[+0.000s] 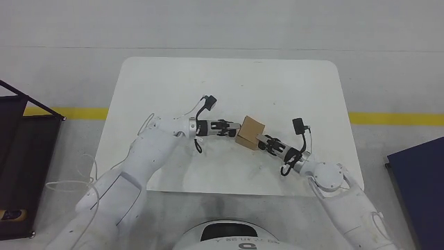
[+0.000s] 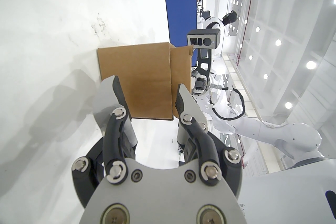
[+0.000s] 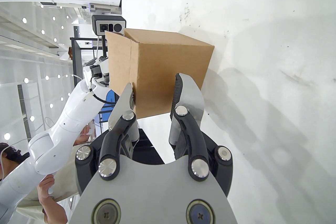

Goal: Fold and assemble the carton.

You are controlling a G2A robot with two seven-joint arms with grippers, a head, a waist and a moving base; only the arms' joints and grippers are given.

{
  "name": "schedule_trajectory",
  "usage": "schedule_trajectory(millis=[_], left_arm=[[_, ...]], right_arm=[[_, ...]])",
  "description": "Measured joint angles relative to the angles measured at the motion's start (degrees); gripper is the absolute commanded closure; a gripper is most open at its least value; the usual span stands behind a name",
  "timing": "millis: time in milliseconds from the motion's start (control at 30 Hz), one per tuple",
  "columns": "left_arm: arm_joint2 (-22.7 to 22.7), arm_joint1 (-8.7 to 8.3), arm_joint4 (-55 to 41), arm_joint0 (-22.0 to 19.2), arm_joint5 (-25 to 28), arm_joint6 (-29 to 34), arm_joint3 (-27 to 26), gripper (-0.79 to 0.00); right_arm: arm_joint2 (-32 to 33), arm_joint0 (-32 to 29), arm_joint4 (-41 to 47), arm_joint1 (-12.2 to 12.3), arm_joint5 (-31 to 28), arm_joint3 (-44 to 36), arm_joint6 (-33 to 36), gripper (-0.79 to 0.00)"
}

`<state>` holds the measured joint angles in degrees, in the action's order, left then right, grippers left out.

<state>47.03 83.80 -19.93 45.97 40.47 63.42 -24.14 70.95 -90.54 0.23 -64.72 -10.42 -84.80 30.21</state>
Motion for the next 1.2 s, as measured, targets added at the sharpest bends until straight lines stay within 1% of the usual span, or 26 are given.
schedule_trajectory(millis=[400, 567, 633, 733, 833, 900, 1000, 1200], left_arm=[[0.6, -0.3, 0.3, 0.2, 0.5, -0.2, 0.2, -0.379], [1.2, -0.65, -0.1, 0.3, 1.6, -1.2, -1.6, -0.382], [1.2, -0.96, 0.4, 0.3, 1.6, -1.2, -3.4, -0.4], [0.7, -1.34, 2.2, 0.3, 1.2, -0.8, -5.7, -0.459], [-0.3, -1.46, 5.4, -0.1, 0.5, -0.6, -7.1, -0.489], [-1.4, -1.32, 8.3, -0.3, -0.6, -1.7, -7.7, -0.496], [-2.6, -1.04, 11.8, -0.2, -2.0, -3.9, -8.5, -0.499], [-3.4, -0.81, 13.7, 0.0, -3.3, -5.8, -8.2, -0.459]], right_arm=[[0.2, -0.6, -0.7, 0.1, -0.2, -0.4, -0.5, -0.243], [0.4, -1.0, -0.8, 0.2, -0.4, -0.7, -0.8, -0.246], [0.5, -1.1, -0.9, 0.2, -0.5, -0.8, -0.8, -0.243], [0.6, -1.3, -1.0, 0.2, -0.6, -0.9, -0.8, -0.24], [0.6, -1.4, -1.0, 0.2, -0.6, -1.0, -0.8, -0.24], [0.6, -1.5, -1.1, 0.2, -0.7, -1.1, -0.9, -0.234], [0.7, -1.6, -1.0, 0.3, -0.8, -1.2, -1.0, -0.231], [0.8, -1.7, -0.7, 0.3, -0.7, -1.3, -0.8, -0.219]])
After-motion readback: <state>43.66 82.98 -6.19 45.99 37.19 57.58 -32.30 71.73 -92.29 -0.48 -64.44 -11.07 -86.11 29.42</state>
